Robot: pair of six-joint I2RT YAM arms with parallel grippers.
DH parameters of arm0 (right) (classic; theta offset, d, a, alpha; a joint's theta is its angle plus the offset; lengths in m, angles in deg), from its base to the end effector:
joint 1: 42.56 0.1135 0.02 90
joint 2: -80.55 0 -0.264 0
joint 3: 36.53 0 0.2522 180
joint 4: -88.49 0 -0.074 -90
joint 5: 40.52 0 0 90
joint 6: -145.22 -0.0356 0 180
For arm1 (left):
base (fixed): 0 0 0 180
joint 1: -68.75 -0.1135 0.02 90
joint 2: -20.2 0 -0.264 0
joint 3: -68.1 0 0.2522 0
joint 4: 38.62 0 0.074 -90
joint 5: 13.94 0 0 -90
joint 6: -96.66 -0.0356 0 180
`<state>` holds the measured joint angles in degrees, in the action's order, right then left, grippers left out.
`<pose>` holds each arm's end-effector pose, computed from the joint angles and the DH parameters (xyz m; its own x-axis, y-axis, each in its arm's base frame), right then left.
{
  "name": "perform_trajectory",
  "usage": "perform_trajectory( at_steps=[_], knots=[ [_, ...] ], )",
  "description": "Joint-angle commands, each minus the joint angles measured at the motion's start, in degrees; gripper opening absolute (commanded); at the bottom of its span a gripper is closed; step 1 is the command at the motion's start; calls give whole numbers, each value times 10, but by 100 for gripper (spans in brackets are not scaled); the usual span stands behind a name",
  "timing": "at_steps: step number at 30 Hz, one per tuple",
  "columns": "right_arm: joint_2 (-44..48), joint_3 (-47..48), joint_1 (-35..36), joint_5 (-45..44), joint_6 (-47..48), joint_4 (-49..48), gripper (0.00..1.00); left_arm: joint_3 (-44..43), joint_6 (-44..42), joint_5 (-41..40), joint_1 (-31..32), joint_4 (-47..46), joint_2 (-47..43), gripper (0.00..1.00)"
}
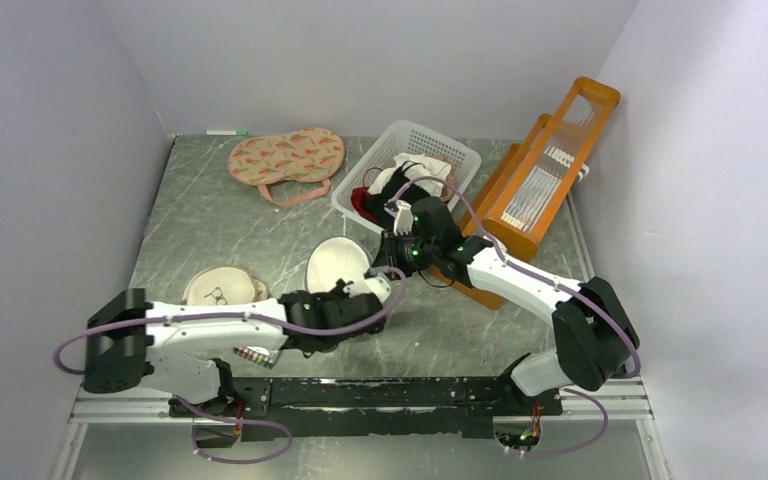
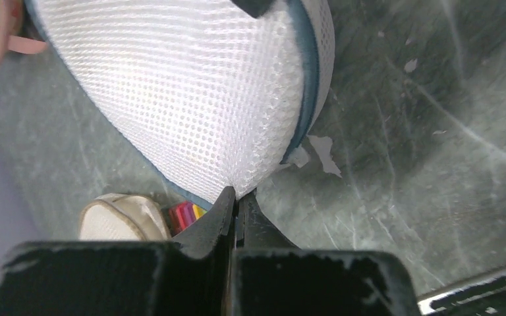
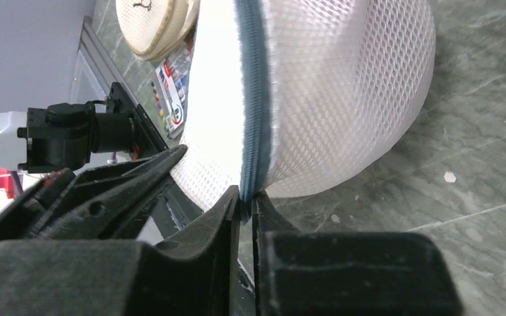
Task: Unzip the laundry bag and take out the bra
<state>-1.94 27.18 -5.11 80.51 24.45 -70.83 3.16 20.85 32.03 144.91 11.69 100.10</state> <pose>0.2309 0.2000 0.2276 -0.8617 -0.1078 -0.4958 -0.4611 0.5743 0.6765 0.0860 -0.2456 0.2178 -0.3647 0.7436 -0.5603 0.5561 0.6566 0.5095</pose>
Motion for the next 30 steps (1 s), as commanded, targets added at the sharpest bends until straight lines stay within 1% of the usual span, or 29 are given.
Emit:
perform_trajectory(
  at_steps=[1,2,4,6,7,9,11,15,17,19,23,27,30],
  knots=[
    [28,23,-4,0,24,-6,15,-1,16,104,-51,-69,-71,7],
    [34,26,-4,-1,31,-5,21,2,17,132,-68,-72,-82,7],
    [50,30,-3,-10,53,0,35,15,13,187,-104,-90,-102,7],
    [70,29,2,-44,79,10,51,27,-1,238,-138,-106,-119,7],
    [79,29,4,-60,91,16,56,29,-9,262,-153,-108,-124,7],
    [92,31,6,-82,109,29,65,24,-20,296,-176,-109,-132,7],
    [99,34,7,-94,119,38,69,14,-28,326,-195,-107,-139,7],
    [115,25,34,-123,126,23,70,-12,-47,380,-227,-103,-142,7],
    [121,18,68,-164,133,14,70,-22,-58,406,-241,-102,-140,7],
    [118,19,107,-225,137,10,69,-26,-69,430,-250,-102,-139,7],
    [102,20,164,-318,126,0,61,-22,-79,443,-257,-100,-145,7],
    [116,-30,193,-354,122,-70,53,10,-74,450,-258,-121,-173,7],
    [125,-63,211,-376,139,-119,52,21,-73,456,-259,-125,-184,7]
  ],
)
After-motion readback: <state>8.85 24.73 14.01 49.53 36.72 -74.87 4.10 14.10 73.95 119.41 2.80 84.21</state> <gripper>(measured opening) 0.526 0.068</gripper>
